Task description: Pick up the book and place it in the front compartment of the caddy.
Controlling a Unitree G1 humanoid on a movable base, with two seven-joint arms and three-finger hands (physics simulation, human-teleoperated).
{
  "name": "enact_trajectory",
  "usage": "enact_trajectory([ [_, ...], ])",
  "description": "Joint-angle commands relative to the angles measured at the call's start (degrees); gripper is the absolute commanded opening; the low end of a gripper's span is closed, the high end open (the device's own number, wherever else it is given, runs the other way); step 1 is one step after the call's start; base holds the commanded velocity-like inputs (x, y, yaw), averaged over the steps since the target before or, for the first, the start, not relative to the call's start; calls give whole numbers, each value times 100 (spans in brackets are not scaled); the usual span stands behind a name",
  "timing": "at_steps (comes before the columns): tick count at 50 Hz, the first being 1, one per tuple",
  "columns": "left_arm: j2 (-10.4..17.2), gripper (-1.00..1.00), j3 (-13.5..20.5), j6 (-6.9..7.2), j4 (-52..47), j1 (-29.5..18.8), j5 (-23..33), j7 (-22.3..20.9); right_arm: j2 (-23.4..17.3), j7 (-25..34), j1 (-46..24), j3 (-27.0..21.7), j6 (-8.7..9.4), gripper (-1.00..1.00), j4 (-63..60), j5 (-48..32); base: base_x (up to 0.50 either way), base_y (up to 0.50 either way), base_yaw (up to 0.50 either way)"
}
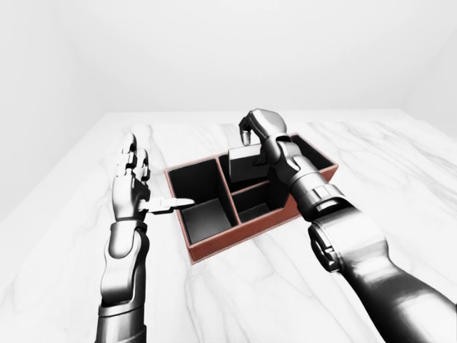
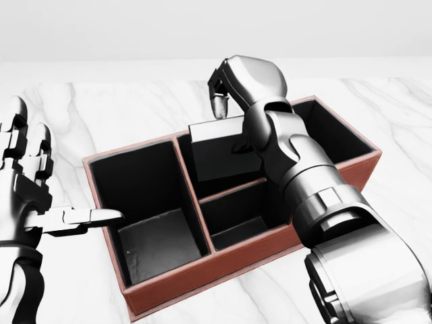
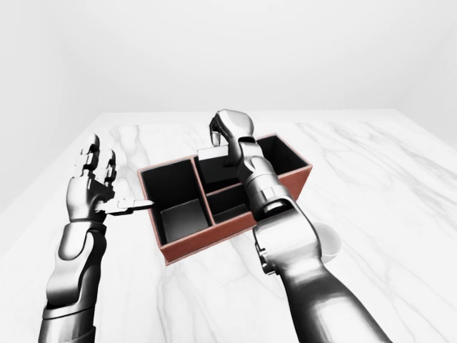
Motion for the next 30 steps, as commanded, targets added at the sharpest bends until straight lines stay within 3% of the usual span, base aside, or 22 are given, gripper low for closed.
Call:
enact_trajectory([
  [1,7,100,7,0,-45,-10,-7,10,37,-128,-65,-182,0,-100,-85,-66,0,0,0],
  [30,6,100,8,0,-45,-11,-9,7,50,-357,-62,-154,0,-100,-3,-219,0,0,0],
])
